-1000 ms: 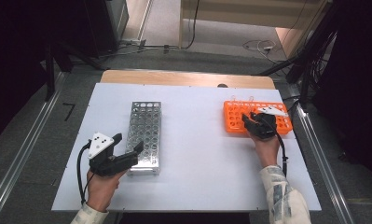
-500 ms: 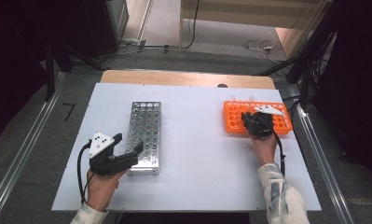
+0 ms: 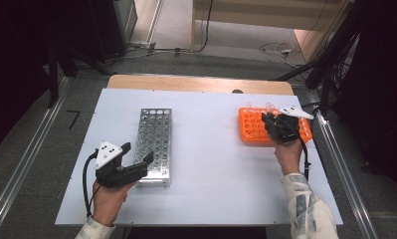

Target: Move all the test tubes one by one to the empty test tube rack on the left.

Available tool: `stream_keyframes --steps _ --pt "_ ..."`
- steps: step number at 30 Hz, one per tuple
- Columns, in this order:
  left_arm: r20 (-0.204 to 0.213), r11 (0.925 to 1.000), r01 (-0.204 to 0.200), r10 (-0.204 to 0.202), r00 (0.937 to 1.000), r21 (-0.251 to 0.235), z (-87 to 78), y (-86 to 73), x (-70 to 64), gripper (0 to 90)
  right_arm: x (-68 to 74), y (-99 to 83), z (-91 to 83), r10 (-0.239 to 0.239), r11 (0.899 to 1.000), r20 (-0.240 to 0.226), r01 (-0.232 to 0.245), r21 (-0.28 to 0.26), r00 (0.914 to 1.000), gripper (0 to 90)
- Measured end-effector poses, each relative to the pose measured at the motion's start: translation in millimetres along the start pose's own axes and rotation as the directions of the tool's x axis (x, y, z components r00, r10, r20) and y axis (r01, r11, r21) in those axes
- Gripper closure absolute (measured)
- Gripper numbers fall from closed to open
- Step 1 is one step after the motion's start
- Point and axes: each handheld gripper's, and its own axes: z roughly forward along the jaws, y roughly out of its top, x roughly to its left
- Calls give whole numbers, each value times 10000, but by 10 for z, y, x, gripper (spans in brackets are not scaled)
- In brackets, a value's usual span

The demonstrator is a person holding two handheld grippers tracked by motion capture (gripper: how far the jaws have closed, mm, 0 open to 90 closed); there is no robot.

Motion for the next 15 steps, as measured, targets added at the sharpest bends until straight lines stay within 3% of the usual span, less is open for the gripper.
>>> stream_keyframes --steps 8,15 --pt "70 10000 -39 39 10000 -16 -12 1 -24 182 41 47 -223 -118 9999 -235 119 27 9997 728" --pt "107 9999 -98 99 9999 -75 -22 8 -68 183 150 2 -442 -262 9996 -845 267 51 9961 728"
